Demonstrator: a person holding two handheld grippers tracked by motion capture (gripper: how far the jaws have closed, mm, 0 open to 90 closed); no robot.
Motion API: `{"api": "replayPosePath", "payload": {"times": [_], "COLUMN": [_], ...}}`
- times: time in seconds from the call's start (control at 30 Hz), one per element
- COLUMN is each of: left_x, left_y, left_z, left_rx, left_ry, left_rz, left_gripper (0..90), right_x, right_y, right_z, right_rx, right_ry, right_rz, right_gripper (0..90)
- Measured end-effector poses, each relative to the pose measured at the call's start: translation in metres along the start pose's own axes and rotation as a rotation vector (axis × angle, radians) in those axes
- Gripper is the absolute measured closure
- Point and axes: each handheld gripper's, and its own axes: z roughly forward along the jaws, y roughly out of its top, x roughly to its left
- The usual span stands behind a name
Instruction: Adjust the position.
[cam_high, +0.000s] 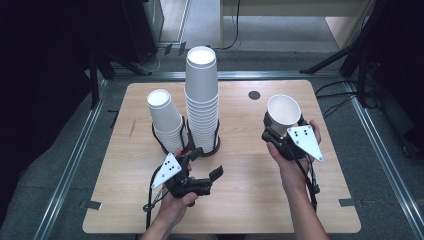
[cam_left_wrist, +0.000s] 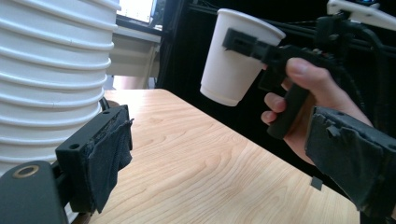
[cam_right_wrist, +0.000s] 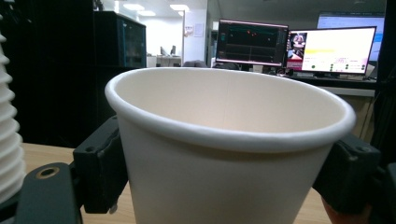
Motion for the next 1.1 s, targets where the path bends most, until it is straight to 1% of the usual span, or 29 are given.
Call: {"api": "replayPosePath", "payload": {"times": [0.07,0.13,0.17,0.23,0.27,0.3,0.4,0.5,0.57,0.67,0.77,0.93,0.97,1.1], "left_x": [0.001,0.001,0.001,0.002,0.003,0.003,0.004,0.004,0.004,0.003,0.004,0.006,0.006,0.006], "left_y": [0.0,0.0,0.0,0.0,0.0,0.0,0.0,0.0,0.0,0.0,0.0,0.001,0.001,0.001], "left_z": [0.0,0.0,0.0,0.0,0.0,0.0,0.0,-0.001,-0.001,-0.001,-0.001,-0.002,-0.002,-0.002], "left_rx": [-0.001,-0.001,-0.001,-0.001,-0.001,-0.001,-0.005,-0.002,0.001,0.005,0.001,-0.002,-0.002,0.001], "left_ry": [0.004,0.009,0.009,0.014,0.015,0.016,0.019,0.021,0.025,0.03,0.032,0.036,0.037,0.038], "left_rz": [-0.001,-0.001,-0.002,-0.005,-0.007,-0.01,-0.012,-0.01,-0.009,0.001,-0.002,-0.008,-0.01,-0.009], "left_gripper": [7.9,7.8,7.9,7.9,7.9,7.9,7.9,7.8,7.8,7.8,7.8,7.8,7.7,6.7], "right_x": [-0.003,-0.005,-0.007,-0.008,-0.01,-0.011,-0.016,-0.022,-0.026,-0.031,-0.034,-0.035,-0.036,-0.036], "right_y": [-0.006,-0.01,-0.013,-0.018,-0.021,-0.023,-0.03,-0.039,-0.044,-0.052,-0.057,-0.067,-0.069,-0.076], "right_z": [0.006,0.011,0.015,0.02,0.024,0.027,0.034,0.041,0.045,0.051,0.055,0.06,0.06,0.063], "right_rx": [0.018,0.028,0.035,0.048,0.06,0.07,0.077,0.079,0.09,0.112,0.132,0.159,0.166,0.195], "right_ry": [-0.009,-0.006,-0.006,-0.031,-0.037,-0.043,-0.043,-0.069,-0.074,-0.089,-0.099,-0.087,-0.089,-0.093], "right_rz": [-0.011,-0.018,-0.032,-0.061,-0.067,-0.063,-0.049,-0.054,-0.053,-0.066,-0.059,-0.063,-0.07,-0.069], "right_gripper": [16.8,16.8,16.8,16.6,16.5,16.4,16.1,16.2,16.2,16.2,16.1,15.9,15.9,15.5]}}
